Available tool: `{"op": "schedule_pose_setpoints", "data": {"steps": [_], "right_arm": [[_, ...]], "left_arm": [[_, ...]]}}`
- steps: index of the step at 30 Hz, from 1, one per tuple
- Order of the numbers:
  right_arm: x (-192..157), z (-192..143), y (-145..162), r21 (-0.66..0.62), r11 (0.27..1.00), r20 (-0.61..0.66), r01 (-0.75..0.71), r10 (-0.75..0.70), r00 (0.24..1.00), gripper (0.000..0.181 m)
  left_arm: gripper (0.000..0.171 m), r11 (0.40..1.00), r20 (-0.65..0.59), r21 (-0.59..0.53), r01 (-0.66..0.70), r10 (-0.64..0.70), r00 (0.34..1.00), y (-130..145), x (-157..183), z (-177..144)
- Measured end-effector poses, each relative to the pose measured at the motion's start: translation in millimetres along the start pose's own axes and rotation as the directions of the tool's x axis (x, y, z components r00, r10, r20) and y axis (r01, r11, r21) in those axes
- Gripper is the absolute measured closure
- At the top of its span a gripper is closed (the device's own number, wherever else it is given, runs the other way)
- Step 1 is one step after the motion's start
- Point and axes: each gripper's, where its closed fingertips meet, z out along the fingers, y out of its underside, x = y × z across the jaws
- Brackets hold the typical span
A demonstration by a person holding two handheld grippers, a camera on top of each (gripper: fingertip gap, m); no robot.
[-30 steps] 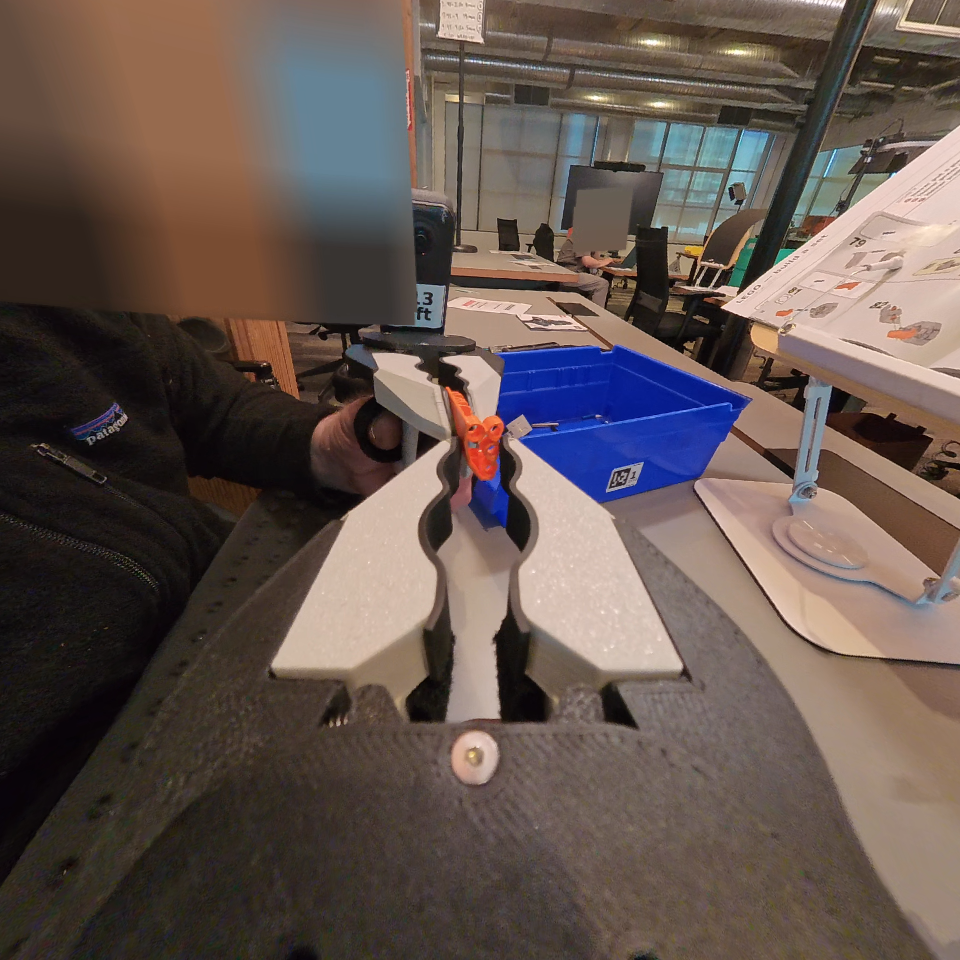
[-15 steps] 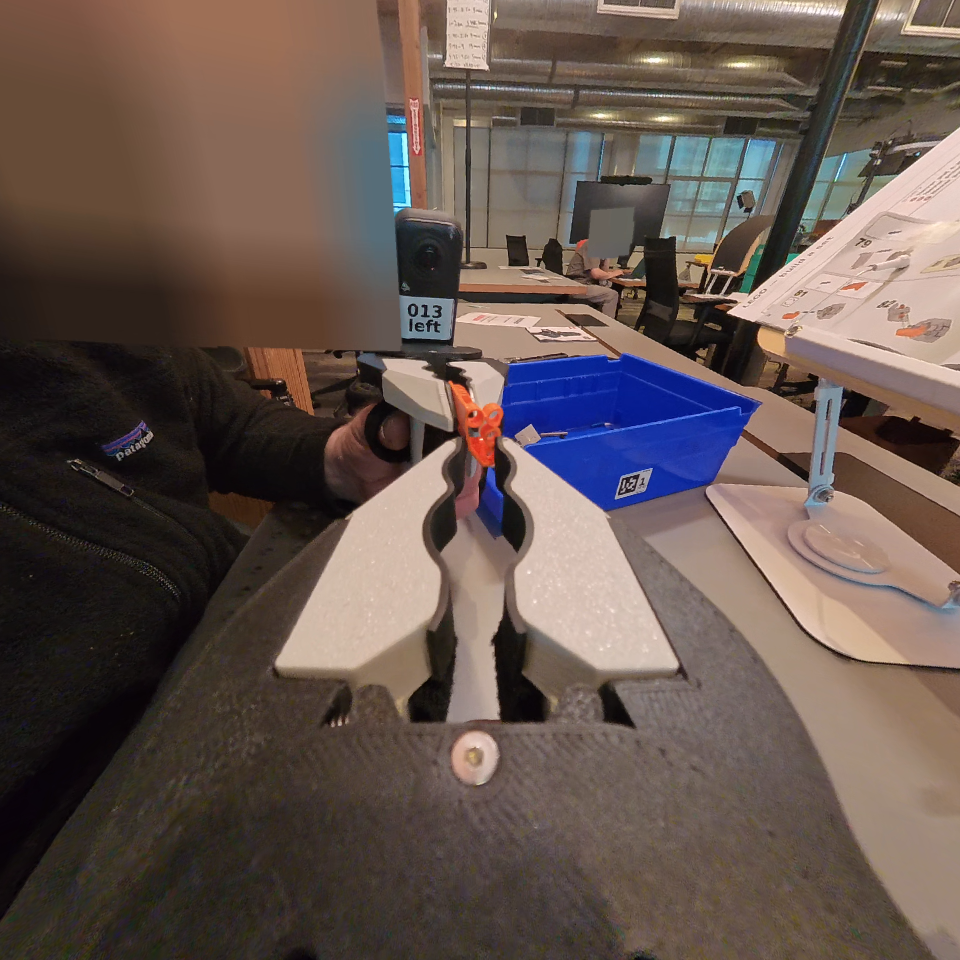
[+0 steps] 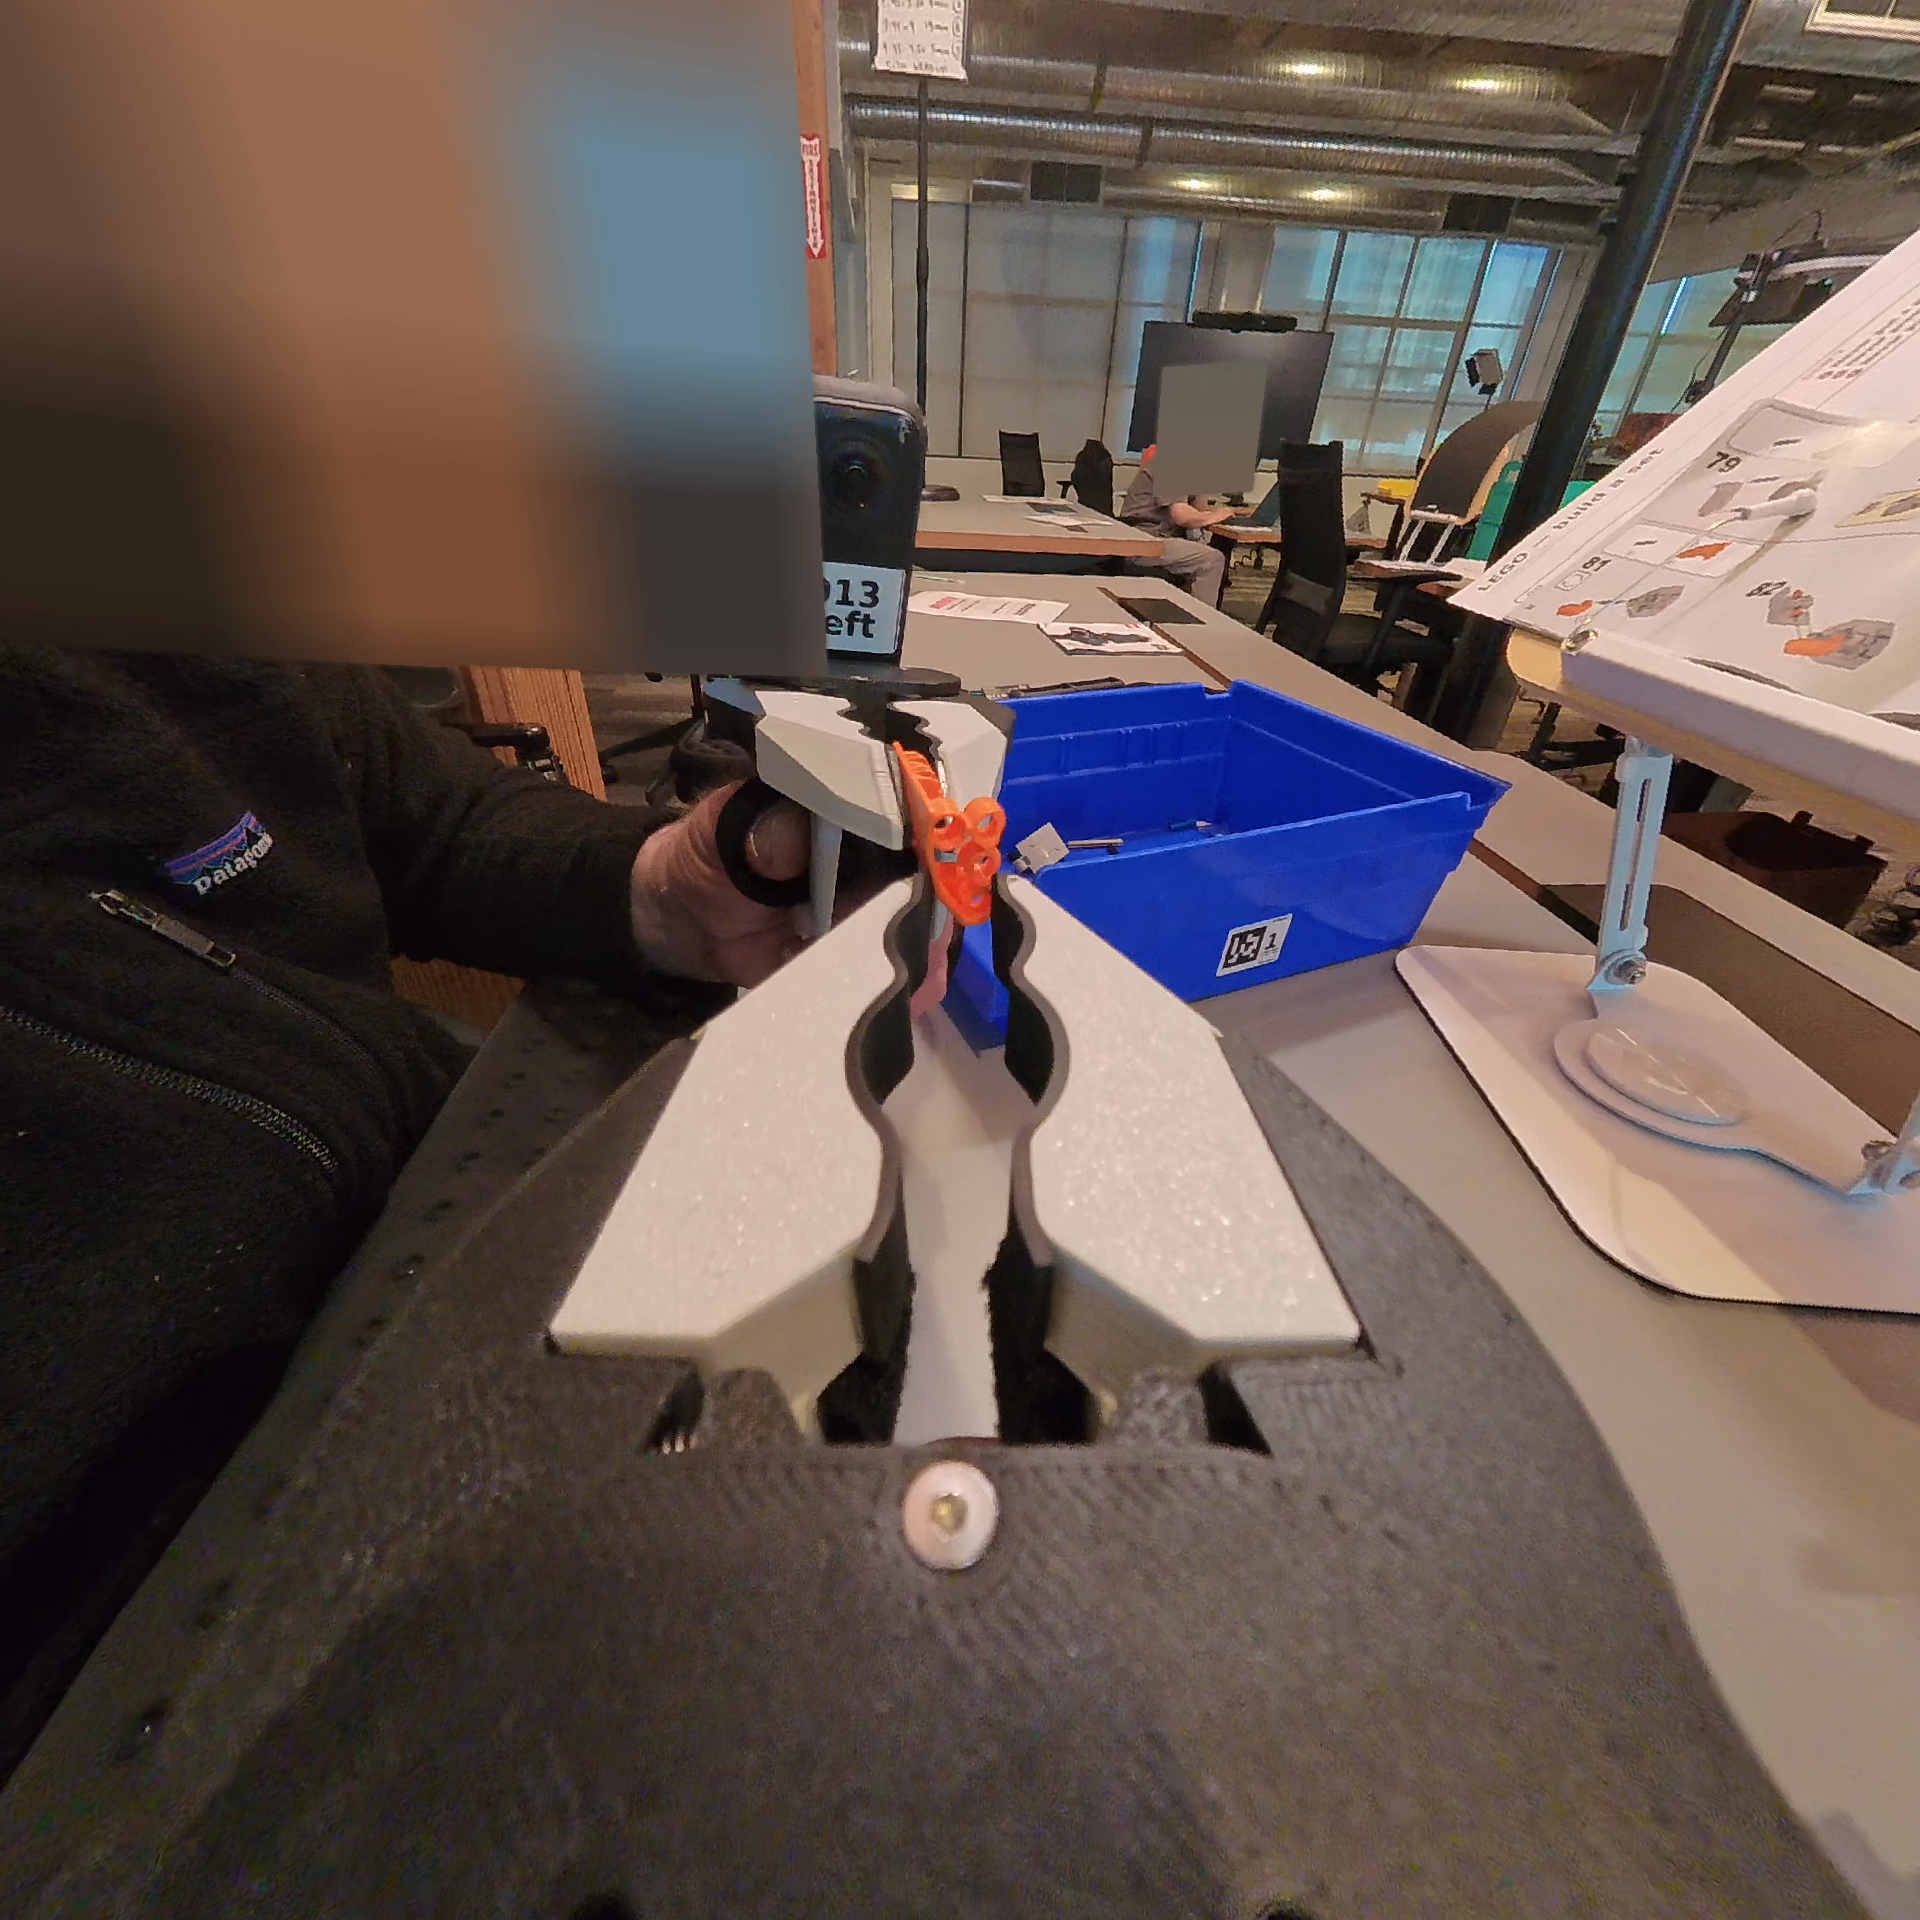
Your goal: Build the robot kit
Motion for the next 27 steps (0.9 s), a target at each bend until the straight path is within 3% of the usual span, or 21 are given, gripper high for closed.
{"op": "schedule_pose_setpoints", "data": {"steps": [8,17,24,27], "right_arm": [[1,1,-1,-0.001,1.0,-0.016,0.011,-0.011,1.0,0.172],[2,-7,-14,0.043,0.998,-0.046,0.037,-0.035,0.998,0.169],[20,-14,-12,0.017,0.999,-0.128,0.036,-0.034,0.991,0.17],[44,-16,13,-0.169,0.984,-0.238,0.058,-0.098,0.966,0.167]], "left_arm": [[0.167,1.0,0.006,0.003,-0.007,0.007,1.0,-1,-1,-1],[0.168,0.983,-0.065,0.111,0.149,-0.142,0.988,-14,-10,-11],[0.167,0.996,0.082,0.015,-0.092,0.09,0.993,-30,-7,-32],[0.168,0.983,0.2,-0.041,-0.181,0.186,0.962,-33,-10,-54]]}}
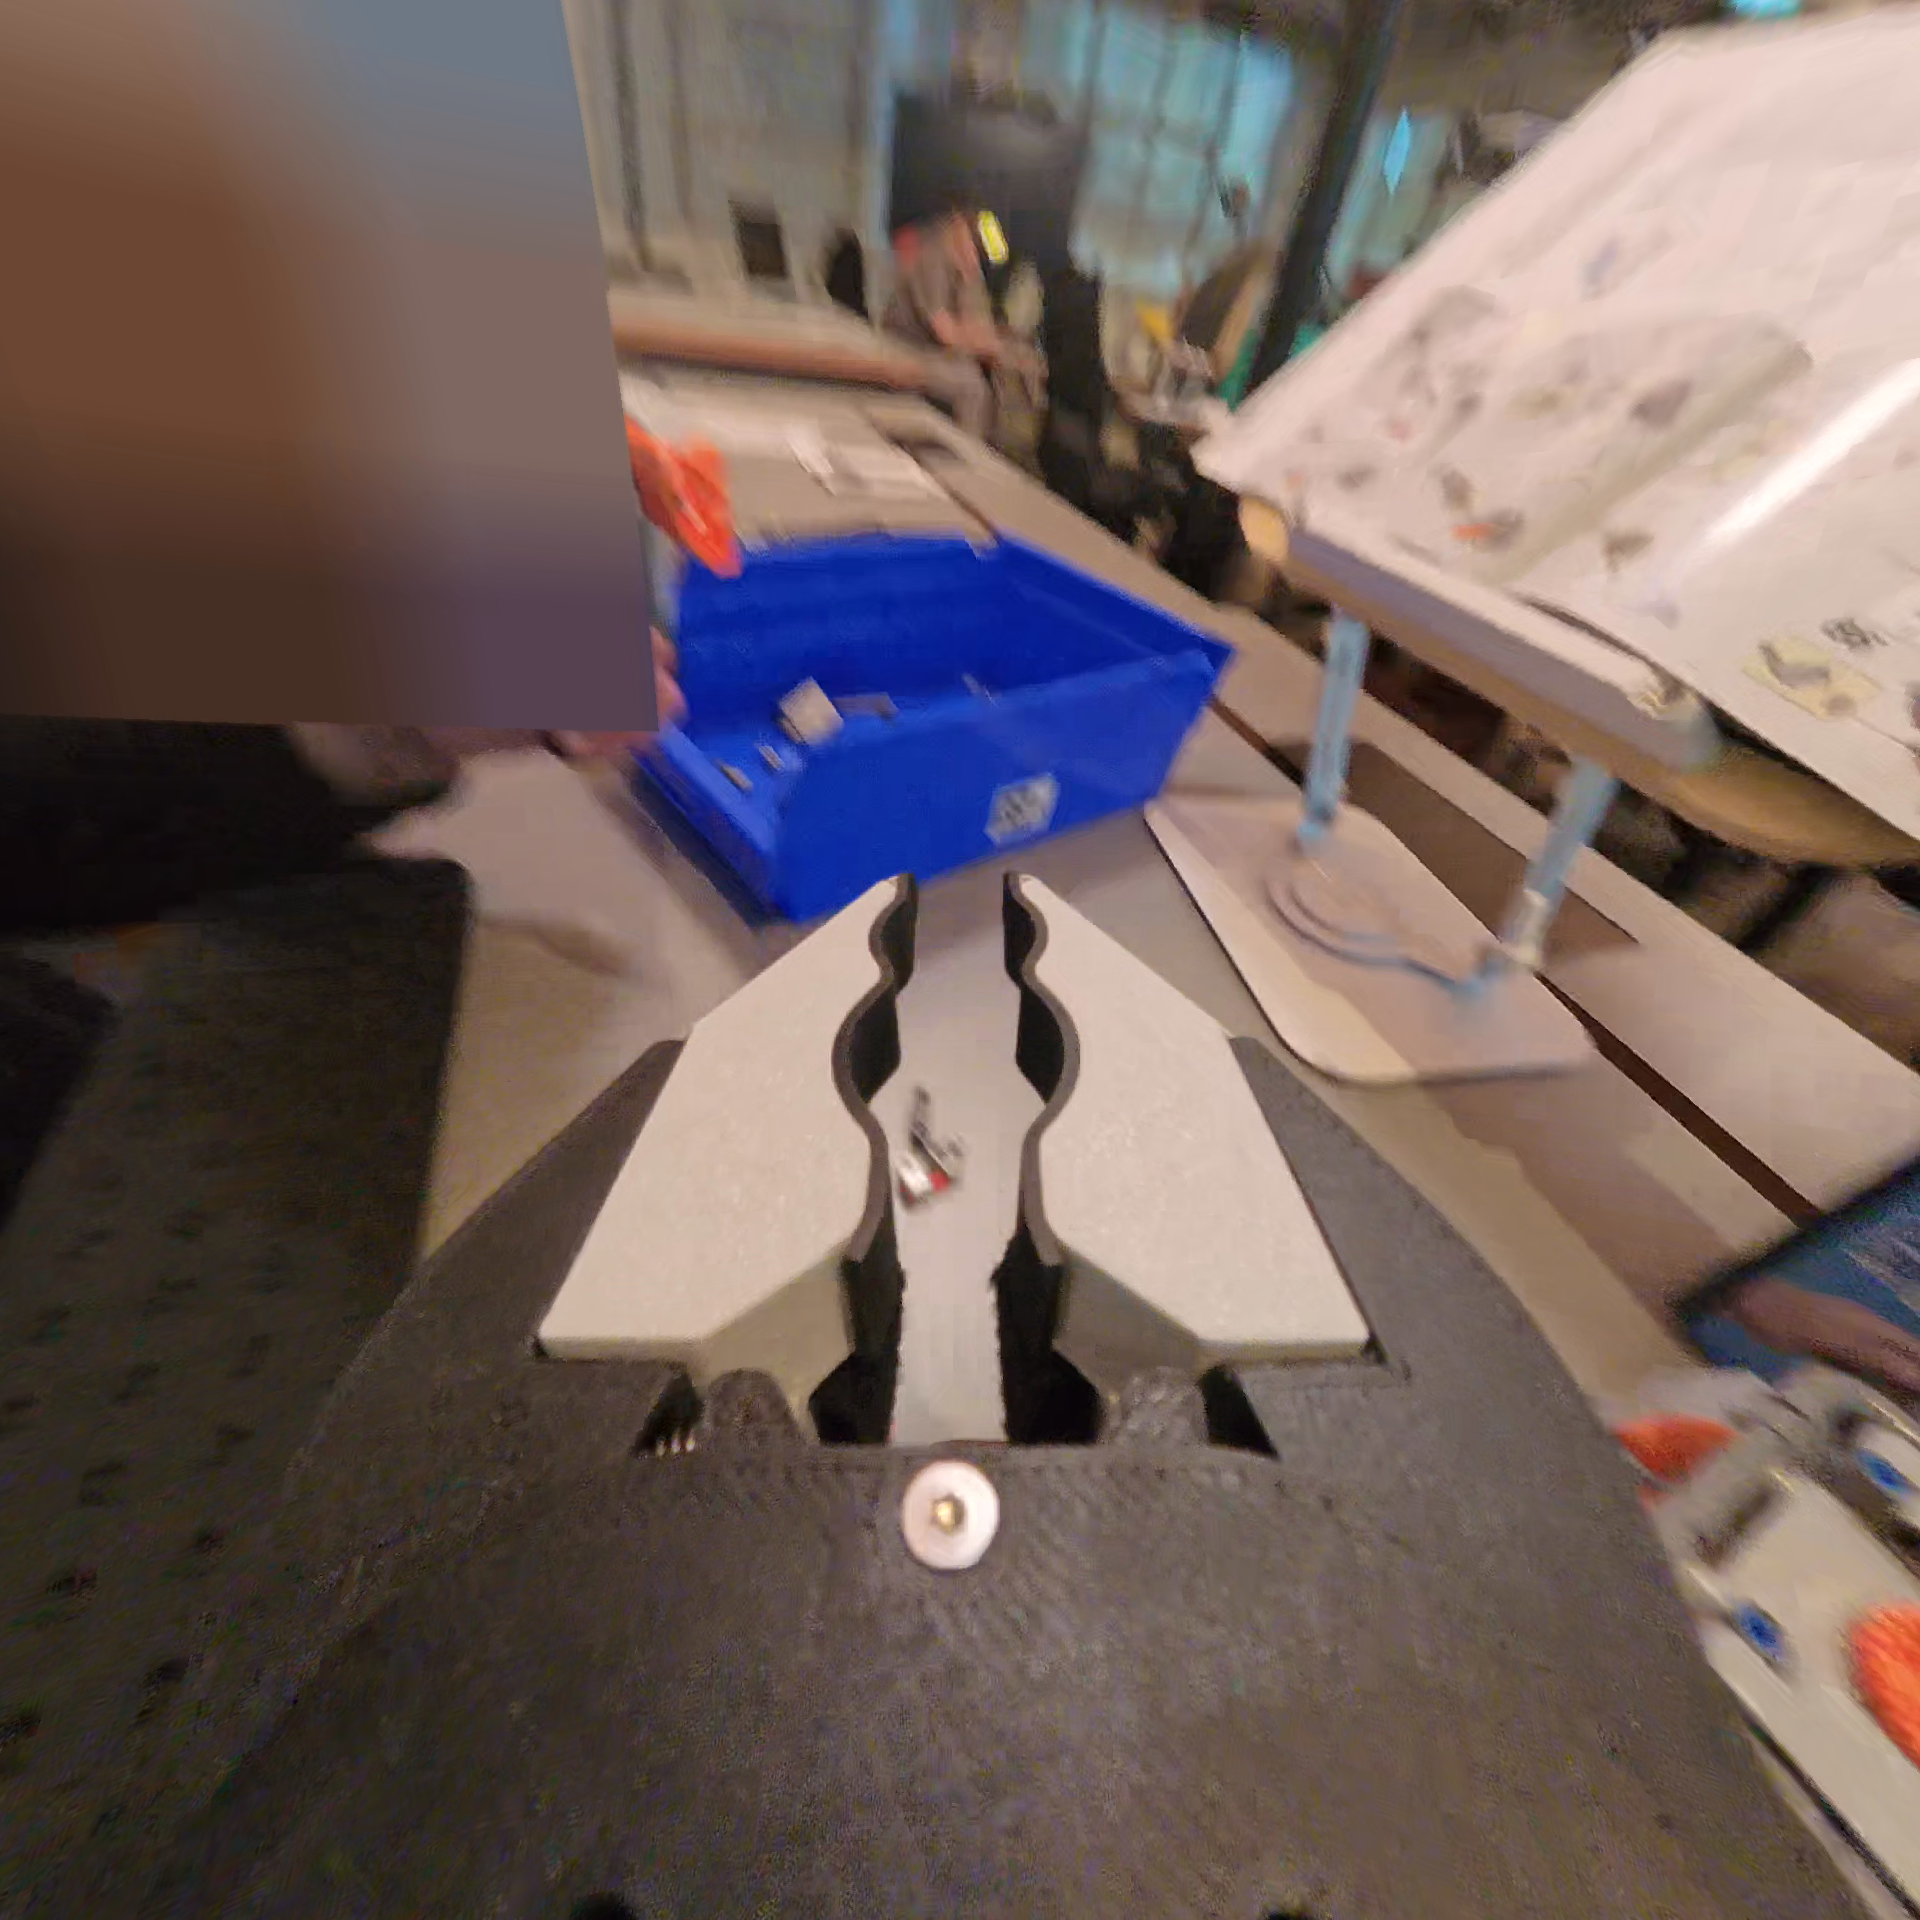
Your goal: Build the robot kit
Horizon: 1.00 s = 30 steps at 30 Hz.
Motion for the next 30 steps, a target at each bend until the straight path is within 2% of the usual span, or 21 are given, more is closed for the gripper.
{"op": "schedule_pose_setpoints", "data": {"steps": [2,5,7,9,14,18,21,27,30], "right_arm": [[13,8,19,-0.151,0.988,-0.068,0.032,-0.042,0.997,0.165],[18,26,33,-0.322,0.946,-0.056,0.045,-0.067,0.996,0.161],[29,37,51,-0.502,0.863,-0.052,0.065,-0.104,0.993,0.161],[43,49,68,-0.628,0.777,-0.036,0.055,-0.1,0.994,0.161],[78,71,119,-0.826,0.564,-0.046,-0.01,-0.05,0.998,0.161],[96,76,153,-0.904,0.424,-0.085,-0.06,-0.04,0.996,0.16],[95,80,166,-0.923,0.377,-0.087,-0.082,0.003,0.996,0.161],[94,83,169,-0.915,0.385,-0.093,-0.125,0.101,0.991,0.179],[93,83,169,-0.899,0.412,-0.093,-0.148,0.15,0.984,0.179]], "left_arm": [[0.168,0.999,0.065,-0.013,-0.04,0.041,0.997,3,-3,-13],[0.167,0.999,0.1,-0.003,-0.049,0.049,0.994,10,-2,-25],[0.167,0.999,0.106,0.007,-0.04,0.039,0.994,12,-3,-28],[0.168,0.999,0.111,0.019,-0.045,0.042,0.993,11,-3,-31],[0.167,0.998,0.113,0.038,-0.047,0.042,0.993,6,-1,-37],[0.167,0.998,0.106,0.062,-0.017,0.011,0.994,3,-1,-41],[0.167,0.998,0.099,0.069,-0.013,0.006,0.995,1,0,-41],[0.167,0.997,0.086,0.071,-0.008,0.001,0.996,0,4,-40],[0.167,0.997,0.08,0.077,-0.003,-0.003,0.997,-1,5,-39]]}}
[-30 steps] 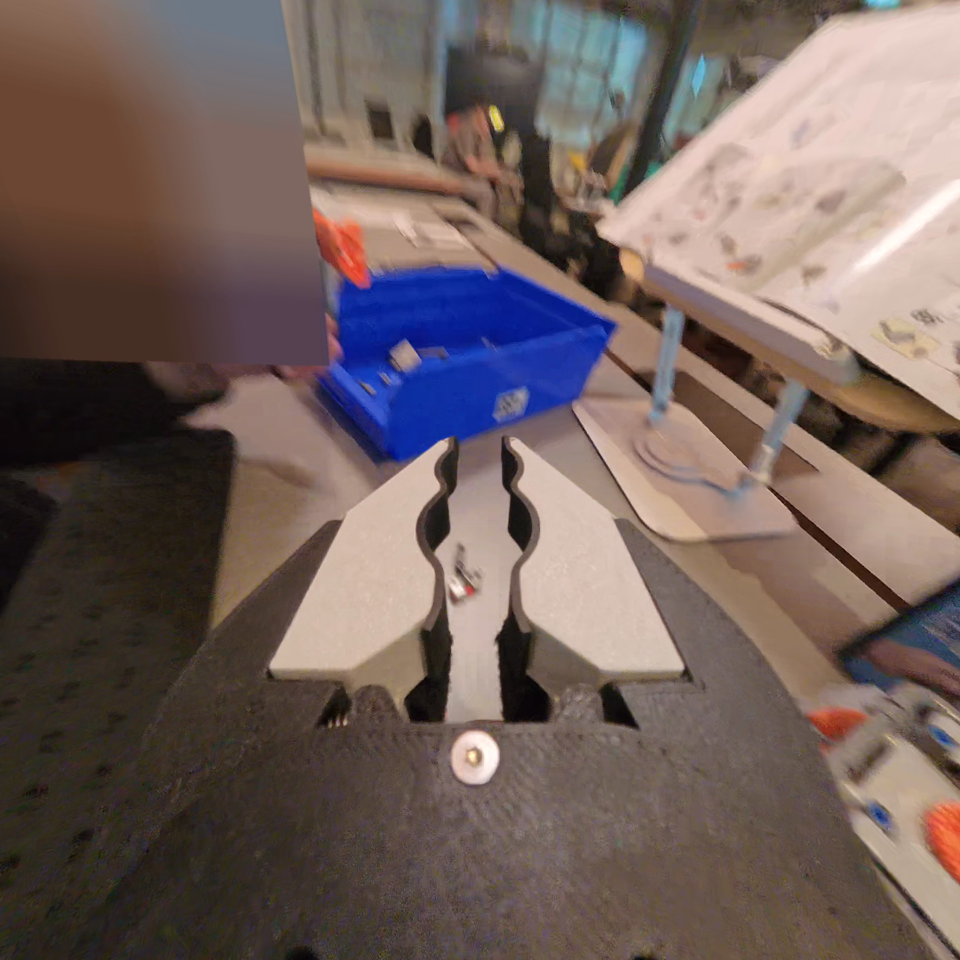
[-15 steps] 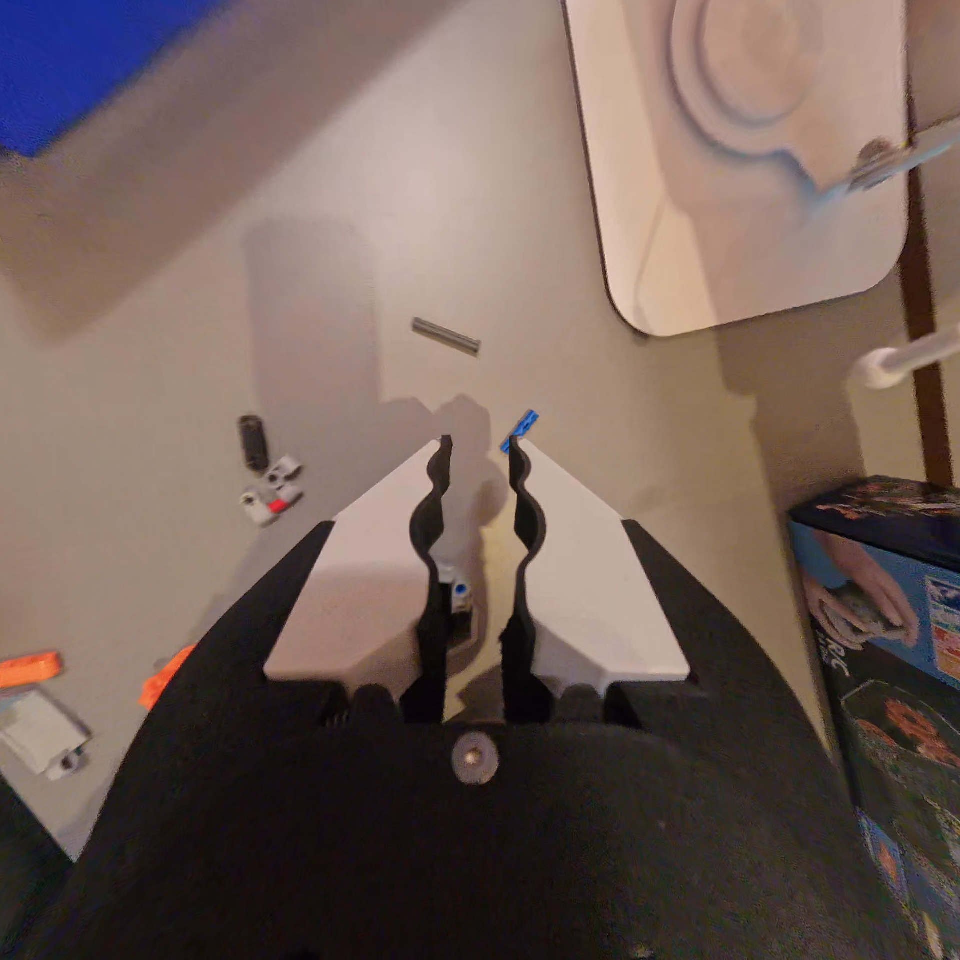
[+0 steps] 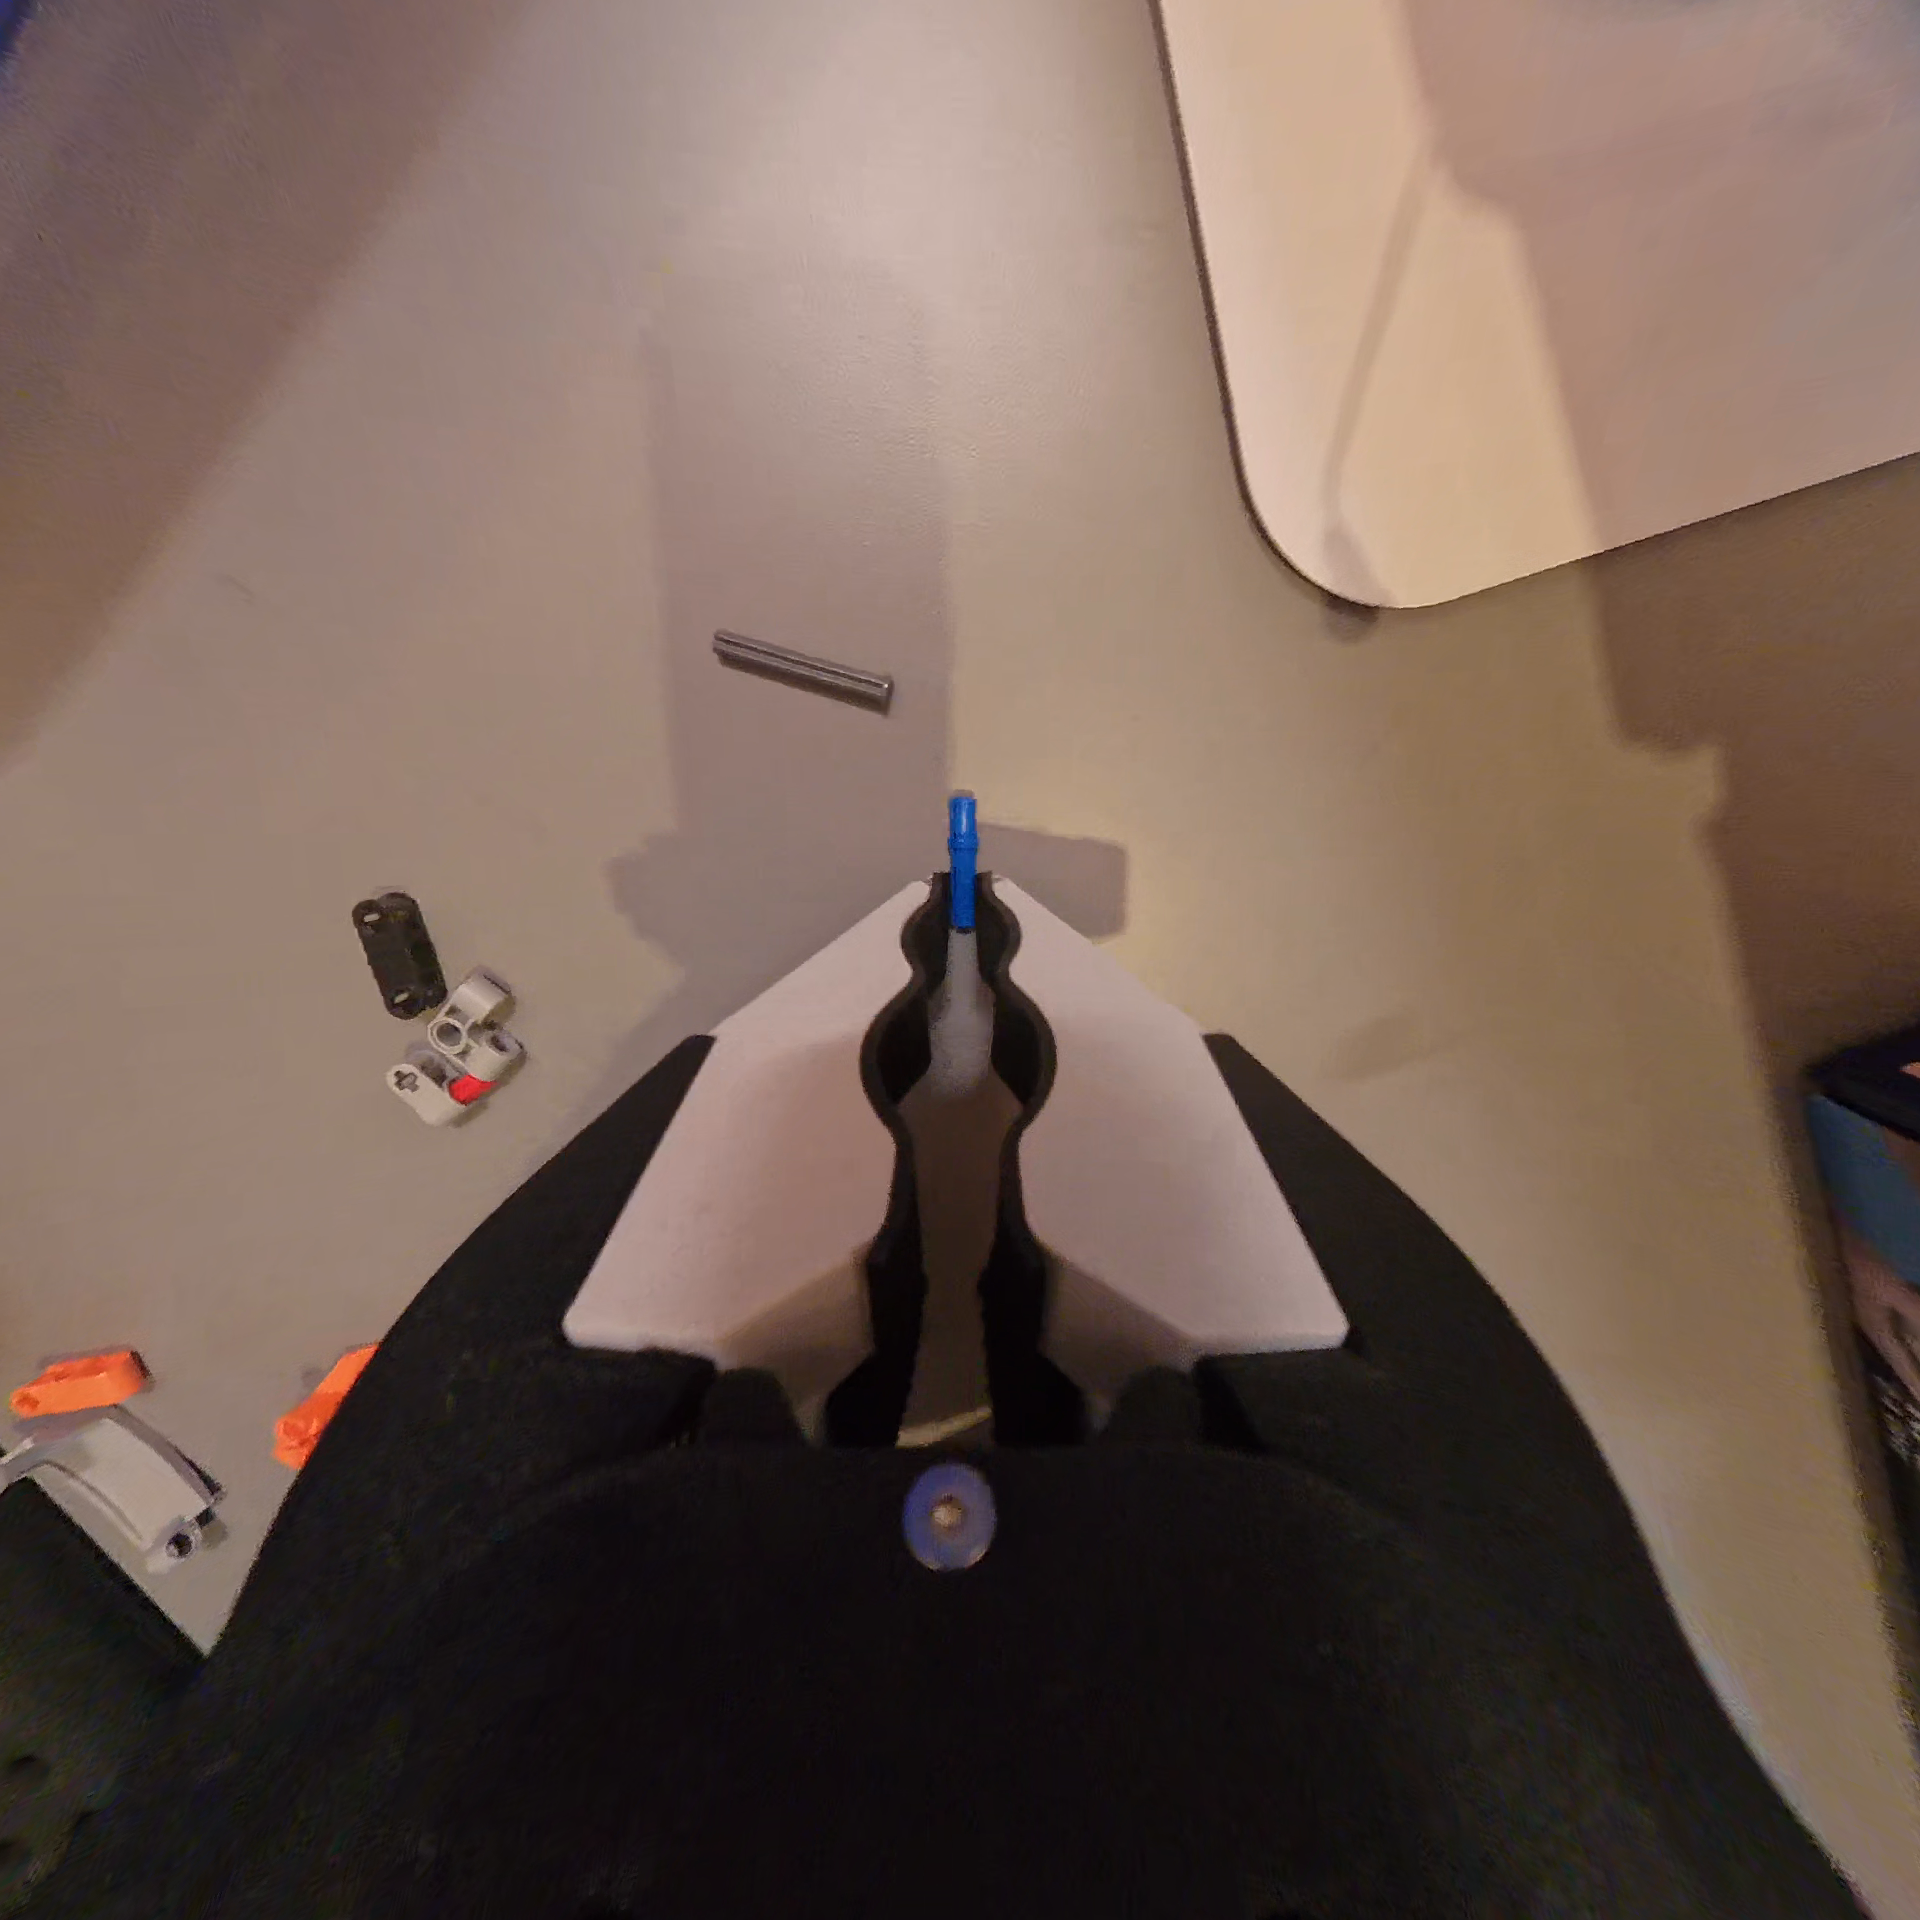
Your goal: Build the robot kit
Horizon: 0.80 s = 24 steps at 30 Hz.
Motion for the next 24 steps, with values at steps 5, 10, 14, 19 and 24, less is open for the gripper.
{"op": "schedule_pose_setpoints", "data": {"steps": [5,10,14,19,24], "right_arm": [[-3,-2,2,0.033,0.999,0.023,0.014,-0.015,1.0,0.18],[-20,-19,-10,0.106,0.99,-0.003,0.093,-0.094,0.996,0.18],[-50,-40,-20,0.2,0.968,0.031,0.152,-0.161,0.987,0.179],[-94,-56,-15,0.272,0.92,0.016,0.284,-0.299,0.954,0.179],[-128,-83,-15,0.393,0.853,-0.034,0.345,-0.361,0.932,0.18]], "left_arm": [[0.167,1.0,0.002,0.002,0.004,-0.004,1.0,0,-1,0],[0.167,1.0,0.001,0.002,0.02,-0.02,1.0,1,-3,0],[0.168,0.999,0.0,-0.012,0.036,-0.036,0.999,5,-5,2],[0.167,0.999,0.003,-0.03,0.045,-0.045,0.999,11,-7,4],[0.168,0.994,-0.018,-0.034,0.108,-0.108,0.994,17,-9,8]]}}
